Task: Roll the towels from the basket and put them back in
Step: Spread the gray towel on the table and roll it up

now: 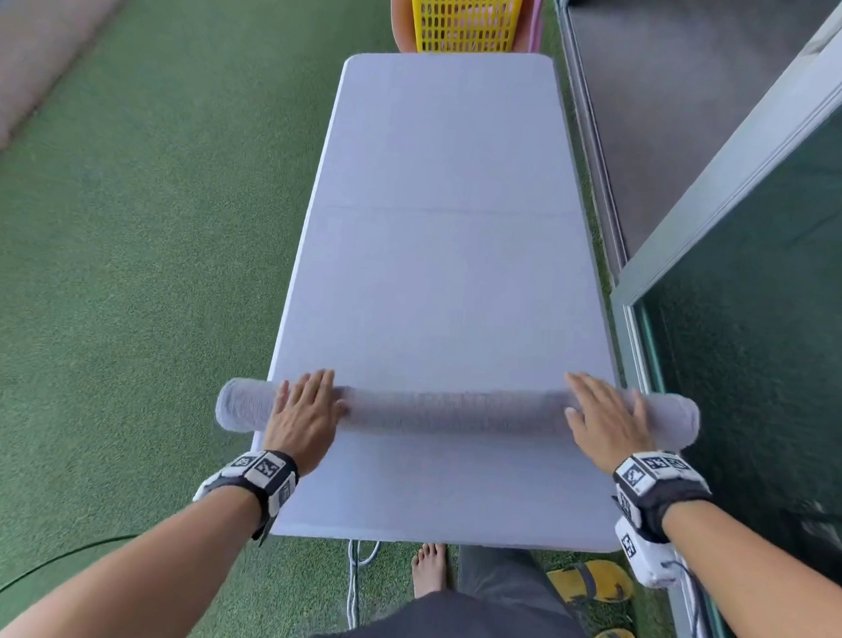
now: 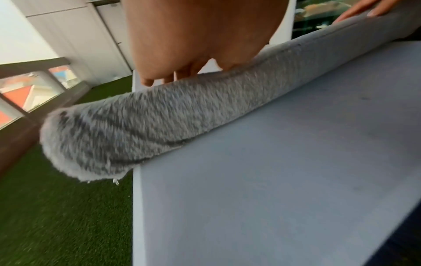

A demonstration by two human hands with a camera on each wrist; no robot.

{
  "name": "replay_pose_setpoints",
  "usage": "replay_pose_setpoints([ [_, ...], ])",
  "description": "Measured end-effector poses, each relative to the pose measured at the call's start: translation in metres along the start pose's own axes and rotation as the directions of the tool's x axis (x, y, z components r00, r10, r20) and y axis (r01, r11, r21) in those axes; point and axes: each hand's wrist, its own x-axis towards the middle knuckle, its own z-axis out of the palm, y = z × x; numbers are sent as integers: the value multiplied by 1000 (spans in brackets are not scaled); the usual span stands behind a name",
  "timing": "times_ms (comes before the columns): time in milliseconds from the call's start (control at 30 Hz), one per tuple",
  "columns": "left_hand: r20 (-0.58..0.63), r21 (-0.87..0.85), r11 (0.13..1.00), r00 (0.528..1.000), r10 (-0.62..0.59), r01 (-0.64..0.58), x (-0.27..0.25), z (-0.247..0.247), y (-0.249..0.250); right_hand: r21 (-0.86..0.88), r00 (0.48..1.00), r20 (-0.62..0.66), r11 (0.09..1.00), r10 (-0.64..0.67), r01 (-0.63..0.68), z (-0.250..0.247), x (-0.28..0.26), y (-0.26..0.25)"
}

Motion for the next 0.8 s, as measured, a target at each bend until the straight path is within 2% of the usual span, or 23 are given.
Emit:
replay_pose_setpoints([
  [133, 77, 108, 991, 995, 69, -78, 12, -1, -27, -80, 993, 108, 995, -42, 51, -4, 10, 28],
  [233, 71, 154, 988, 997, 3, -14, 10, -7, -26, -122, 994, 99, 991, -49, 61, -7, 14, 40],
  [367, 130, -20, 972, 965, -229, 233, 8, -9, 27, 45, 987, 163, 999, 4, -12, -9, 5, 3],
  [433, 197, -133, 943, 940, -277, 306, 8, -2, 55, 72, 978, 207, 996, 40, -56, -2, -5, -28],
  [533, 322, -250, 902, 908, -266, 353, 3, 2, 103, 181, 968, 245, 979, 48, -94, 13, -22, -78],
  [667, 437, -442, 780, 866, -244, 442, -13, 1, 148, 313, 953, 292, 933, 85, -179, 24, -41, -120],
  [767, 430, -483, 760, 874, -228, 436, -30, 6, 159, 415, 945, 291, 871, 148, -264, 25, -47, -129],
  [800, 420, -495, 775, 889, -182, 392, -36, 7, 160, 451, 945, 279, 845, 170, -286, 24, -48, -132],
])
